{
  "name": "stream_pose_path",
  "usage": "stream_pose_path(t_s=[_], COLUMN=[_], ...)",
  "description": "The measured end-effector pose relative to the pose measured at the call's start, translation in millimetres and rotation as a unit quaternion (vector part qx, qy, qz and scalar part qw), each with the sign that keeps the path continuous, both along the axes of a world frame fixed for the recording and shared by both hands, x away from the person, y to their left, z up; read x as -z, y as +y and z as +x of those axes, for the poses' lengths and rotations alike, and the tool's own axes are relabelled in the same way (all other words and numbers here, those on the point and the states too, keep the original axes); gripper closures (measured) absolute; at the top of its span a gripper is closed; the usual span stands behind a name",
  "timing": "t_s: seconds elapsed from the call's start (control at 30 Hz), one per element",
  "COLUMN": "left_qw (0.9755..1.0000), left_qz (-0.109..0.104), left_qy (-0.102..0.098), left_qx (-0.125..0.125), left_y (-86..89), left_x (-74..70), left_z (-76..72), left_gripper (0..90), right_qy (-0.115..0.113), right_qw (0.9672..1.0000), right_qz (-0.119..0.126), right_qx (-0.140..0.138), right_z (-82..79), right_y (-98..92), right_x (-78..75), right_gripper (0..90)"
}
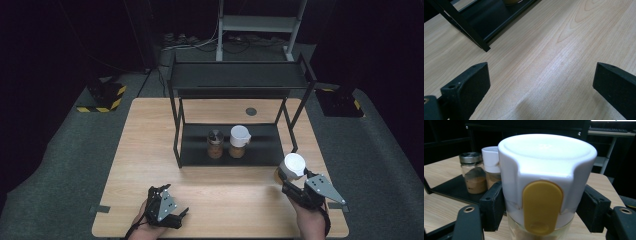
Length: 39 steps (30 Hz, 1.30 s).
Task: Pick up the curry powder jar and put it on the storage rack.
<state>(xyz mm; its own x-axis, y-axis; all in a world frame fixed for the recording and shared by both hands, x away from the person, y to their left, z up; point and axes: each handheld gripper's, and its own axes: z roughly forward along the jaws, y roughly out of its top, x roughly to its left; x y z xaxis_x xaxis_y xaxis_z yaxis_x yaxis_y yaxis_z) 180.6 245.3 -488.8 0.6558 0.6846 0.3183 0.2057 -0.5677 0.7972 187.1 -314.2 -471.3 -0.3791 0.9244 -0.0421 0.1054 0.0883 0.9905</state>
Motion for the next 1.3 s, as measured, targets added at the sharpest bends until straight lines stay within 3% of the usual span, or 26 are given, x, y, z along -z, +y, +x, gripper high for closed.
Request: stream_pose_path(t_s=[0.73,1.3], left_qw=[1.0000,1.0000], left_qz=[0.000,0.001], left_qy=[0.001,0.000], left_qx=[0.003,0.008], left_y=[0.5,1.8], left_x=[-0.2,-0.4], left_z=[0.3,0.5], left_gripper=[1.5,1.5], right_qy=[-0.005,0.007], right_qw=[0.9994,0.9992], right_qz=[-0.011,-0.015], right_qx=[-0.034,-0.036], right_z=[3.6,24.7], right_y=[19.4,34.8], right_x=[-2.3,-8.9], right_gripper=[30.7,30.7])
